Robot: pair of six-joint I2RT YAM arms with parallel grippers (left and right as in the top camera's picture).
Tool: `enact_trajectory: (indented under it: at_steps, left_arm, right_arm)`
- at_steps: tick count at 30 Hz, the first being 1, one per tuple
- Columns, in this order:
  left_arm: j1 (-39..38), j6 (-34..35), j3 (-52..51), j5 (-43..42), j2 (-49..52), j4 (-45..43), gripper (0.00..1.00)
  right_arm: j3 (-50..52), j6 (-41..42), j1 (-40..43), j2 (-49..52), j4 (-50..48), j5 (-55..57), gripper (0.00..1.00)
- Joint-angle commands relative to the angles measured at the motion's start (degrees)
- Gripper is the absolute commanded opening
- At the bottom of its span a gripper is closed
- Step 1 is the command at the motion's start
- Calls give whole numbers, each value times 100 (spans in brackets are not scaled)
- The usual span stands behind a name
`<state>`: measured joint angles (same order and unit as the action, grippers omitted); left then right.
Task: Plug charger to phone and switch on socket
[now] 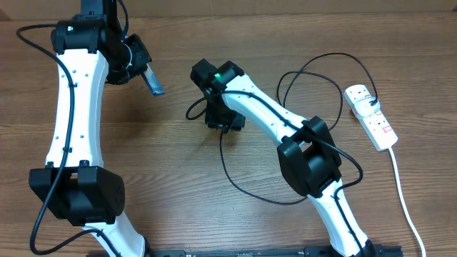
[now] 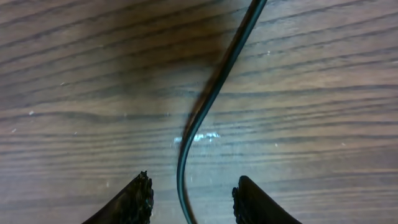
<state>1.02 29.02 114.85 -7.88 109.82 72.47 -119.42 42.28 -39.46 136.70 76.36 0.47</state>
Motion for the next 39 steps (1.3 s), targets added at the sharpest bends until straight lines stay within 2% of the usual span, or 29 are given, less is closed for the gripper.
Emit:
enact_trajectory:
  at_steps: [1, 6, 13, 17, 19, 24, 31, 39]
  left_arm:
    - [24, 55, 85, -90, -44, -37, 4]
    - [24, 31, 85, -267, -44, -48, 4]
    - [24, 11, 85, -267, -44, -48, 4]
    - [24, 11, 85, -267, -44, -48, 4]
    - [24, 11, 85, -269, -44, -50, 4]
    - [24, 13, 85, -269, -44, -52, 4]
    - [24, 13, 85, -269, -44, -48, 4]
    - [24, 11, 85, -267, -44, -52, 4]
  right_arm:
    - [63, 105, -37, 92, -81, 68, 42]
    - [468, 105, -90, 92, -402, -90, 41]
    - [866, 120, -114, 92, -728, -205, 29]
    - [868, 120, -114, 92, -654, -210, 9]
    - [868, 120, -114, 92, -518, -212, 4]
    - [868, 24, -114, 90, 85, -234, 4]
    - [874, -756, -142, 55, 1204, -459, 4]
    - [1016, -828, -326, -334, 1886, -256, 4]
